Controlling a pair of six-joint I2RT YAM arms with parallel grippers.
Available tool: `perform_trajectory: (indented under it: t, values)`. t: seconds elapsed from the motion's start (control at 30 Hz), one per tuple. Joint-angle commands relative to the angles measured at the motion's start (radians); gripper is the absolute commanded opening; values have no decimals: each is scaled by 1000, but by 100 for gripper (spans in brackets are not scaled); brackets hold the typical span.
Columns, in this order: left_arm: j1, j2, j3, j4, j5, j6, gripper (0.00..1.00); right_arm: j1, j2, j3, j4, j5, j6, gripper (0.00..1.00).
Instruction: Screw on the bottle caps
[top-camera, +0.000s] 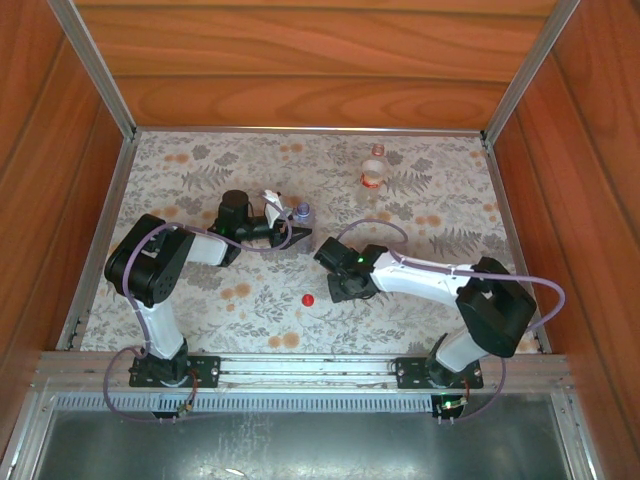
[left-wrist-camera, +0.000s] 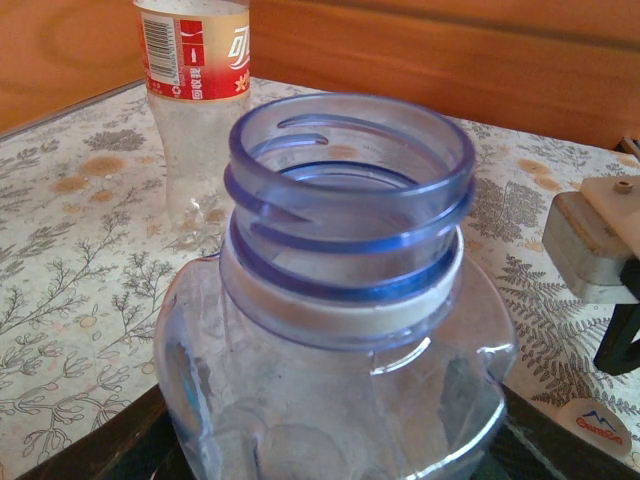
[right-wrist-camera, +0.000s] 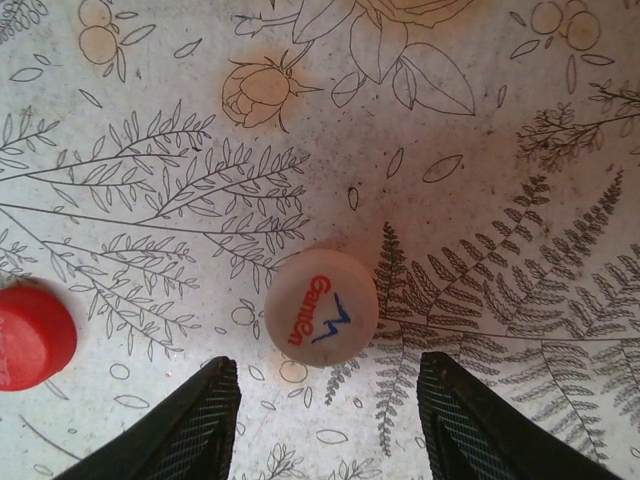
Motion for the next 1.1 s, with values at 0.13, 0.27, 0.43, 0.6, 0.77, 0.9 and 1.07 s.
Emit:
perform_trajectory:
  t: [0.13, 0.27, 0.43, 0.6, 0.77, 0.9, 1.07]
  values:
    - [7, 19, 17, 24, 20, 11, 60, -29, 29, 15, 39, -19, 3, 53]
    - [5, 19, 17, 24, 21, 10, 60, -38, 45, 15, 58, -30, -11, 51]
    - [6, 16, 17, 23, 20, 7, 60, -46, 61, 16, 74, -45, -25, 47]
    - [6, 18, 18, 23, 21, 6, 60, -49, 71, 18, 76, -51, -27, 44]
    - [5, 17, 18, 23, 22, 5, 60, -50, 78, 20, 74, -50, -26, 42]
    - [7, 16, 18, 24, 18, 2, 60, -50, 87, 29, 68, -51, -27, 42]
    - [6, 14, 17, 23, 19, 3, 60, -51, 90, 29, 68, -52, -29, 40]
